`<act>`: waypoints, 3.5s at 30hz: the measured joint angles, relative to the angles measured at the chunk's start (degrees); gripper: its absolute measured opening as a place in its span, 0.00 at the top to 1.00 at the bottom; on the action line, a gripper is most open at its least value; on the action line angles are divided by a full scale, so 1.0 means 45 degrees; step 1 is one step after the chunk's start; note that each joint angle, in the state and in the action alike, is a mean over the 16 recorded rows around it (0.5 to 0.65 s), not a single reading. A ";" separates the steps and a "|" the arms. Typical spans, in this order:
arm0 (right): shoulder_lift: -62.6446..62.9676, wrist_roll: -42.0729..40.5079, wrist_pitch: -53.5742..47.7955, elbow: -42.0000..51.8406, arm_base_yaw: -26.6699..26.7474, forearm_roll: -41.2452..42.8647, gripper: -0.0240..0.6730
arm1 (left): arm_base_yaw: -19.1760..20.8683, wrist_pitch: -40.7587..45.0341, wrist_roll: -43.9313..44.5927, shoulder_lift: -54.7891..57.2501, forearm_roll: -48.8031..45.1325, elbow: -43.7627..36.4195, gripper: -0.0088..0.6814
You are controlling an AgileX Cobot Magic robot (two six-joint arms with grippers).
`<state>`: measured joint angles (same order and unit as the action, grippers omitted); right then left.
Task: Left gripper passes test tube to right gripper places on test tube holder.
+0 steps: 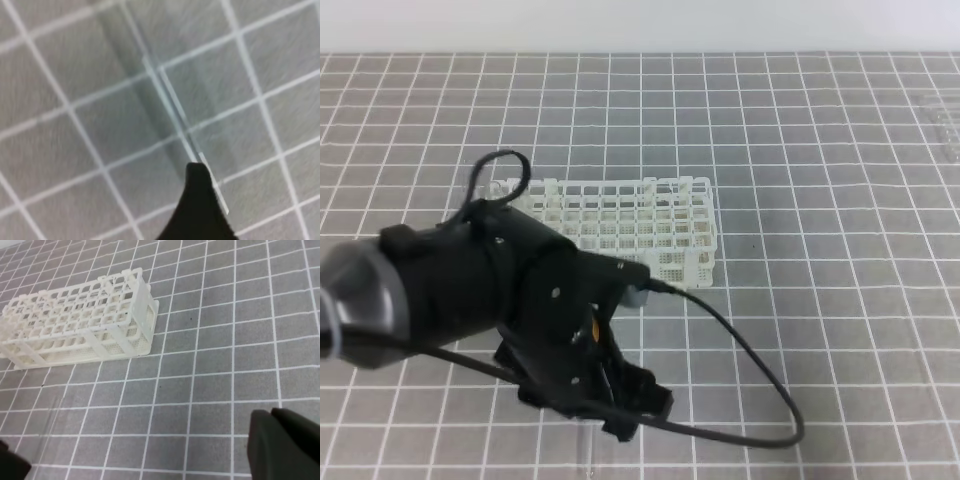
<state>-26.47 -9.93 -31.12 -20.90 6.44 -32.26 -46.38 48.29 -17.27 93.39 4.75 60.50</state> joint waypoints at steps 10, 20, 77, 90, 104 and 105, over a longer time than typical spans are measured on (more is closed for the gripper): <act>0.0000 0.0000 0.0211 0.0000 0.0000 -0.0010 0.98 | -0.0044 0.0526 -0.1229 0.1051 -0.0855 0.0002 0.39; 0.0000 0.0022 0.0274 0.0000 0.0000 -0.0021 0.98 | -0.0114 0.0550 -0.1380 0.1808 -0.1070 -0.0012 0.47; -0.5030 -0.4437 -0.1920 -0.4118 0.2356 -0.4617 0.98 | 0.1580 -1.3107 -0.5459 -0.8352 -0.8696 -0.7644 0.92; -0.7984 -0.3644 0.2536 -0.5803 0.8269 -0.1989 0.98 | 0.2694 -1.4864 -0.5393 -0.7351 -0.8647 -0.7655 0.94; -0.7693 -0.4845 1.2453 -0.3310 1.2345 -0.0482 0.98 | 0.2712 -1.8236 -0.4286 -0.5382 -0.8615 -0.7657 0.87; -0.7775 -0.4822 1.2916 -0.3256 1.2482 -0.0371 0.97 | 0.2712 -1.8425 -0.4205 -0.5293 -0.8615 -0.7657 0.86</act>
<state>-61.46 -31.63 27.00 -35.55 62.61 -33.93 -34.18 -34.62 -36.20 69.58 -34.02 26.04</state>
